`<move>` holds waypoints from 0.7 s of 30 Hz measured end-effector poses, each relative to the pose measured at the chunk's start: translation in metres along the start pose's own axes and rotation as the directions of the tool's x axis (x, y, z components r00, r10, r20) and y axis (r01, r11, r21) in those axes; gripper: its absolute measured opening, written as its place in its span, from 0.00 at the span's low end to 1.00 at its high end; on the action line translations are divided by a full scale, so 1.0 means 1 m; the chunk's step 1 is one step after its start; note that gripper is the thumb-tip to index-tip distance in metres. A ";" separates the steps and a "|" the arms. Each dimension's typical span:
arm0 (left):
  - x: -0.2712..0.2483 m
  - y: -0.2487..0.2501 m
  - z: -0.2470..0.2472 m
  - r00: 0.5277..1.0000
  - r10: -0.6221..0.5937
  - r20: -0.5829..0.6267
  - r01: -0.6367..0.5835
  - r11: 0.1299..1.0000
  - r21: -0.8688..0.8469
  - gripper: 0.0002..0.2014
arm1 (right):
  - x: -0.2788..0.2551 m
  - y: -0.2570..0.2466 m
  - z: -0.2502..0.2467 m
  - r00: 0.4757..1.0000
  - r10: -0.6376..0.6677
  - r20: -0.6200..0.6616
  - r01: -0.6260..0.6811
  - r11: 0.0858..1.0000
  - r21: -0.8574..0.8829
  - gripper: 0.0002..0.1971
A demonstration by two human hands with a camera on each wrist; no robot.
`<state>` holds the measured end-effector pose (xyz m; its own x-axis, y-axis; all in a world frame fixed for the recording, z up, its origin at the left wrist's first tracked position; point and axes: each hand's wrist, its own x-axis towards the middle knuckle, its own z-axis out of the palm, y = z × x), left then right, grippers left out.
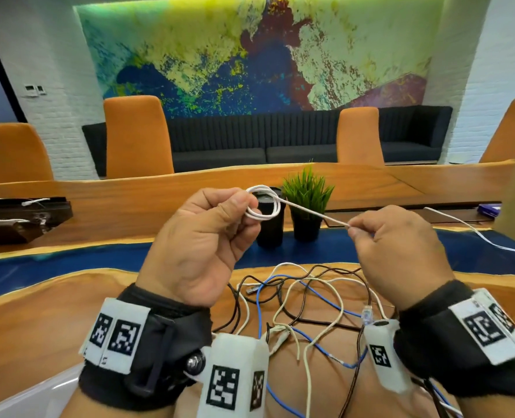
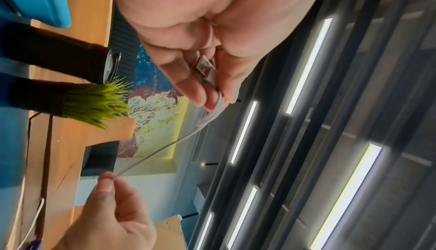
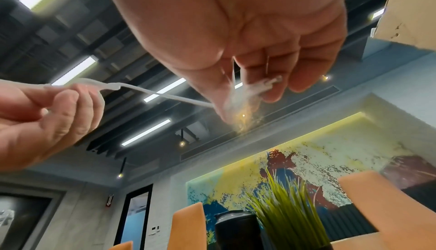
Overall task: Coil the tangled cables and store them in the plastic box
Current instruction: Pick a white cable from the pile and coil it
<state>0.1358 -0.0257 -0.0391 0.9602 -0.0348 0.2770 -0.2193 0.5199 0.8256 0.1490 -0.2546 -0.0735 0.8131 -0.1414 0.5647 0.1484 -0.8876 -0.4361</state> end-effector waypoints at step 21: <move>-0.010 -0.022 0.018 0.994 0.092 0.064 -0.104 0.969 0.222 0.06 | -0.021 -0.041 -0.005 0.711 -0.408 0.573 -0.637 -0.026 0.771 0.12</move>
<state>0.1275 -0.0523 -0.0511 0.9228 -0.0412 0.3830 -0.3513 0.3179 0.8806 0.1233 -0.2171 -0.0642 0.8402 0.5126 0.1772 -0.0879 0.4510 -0.8882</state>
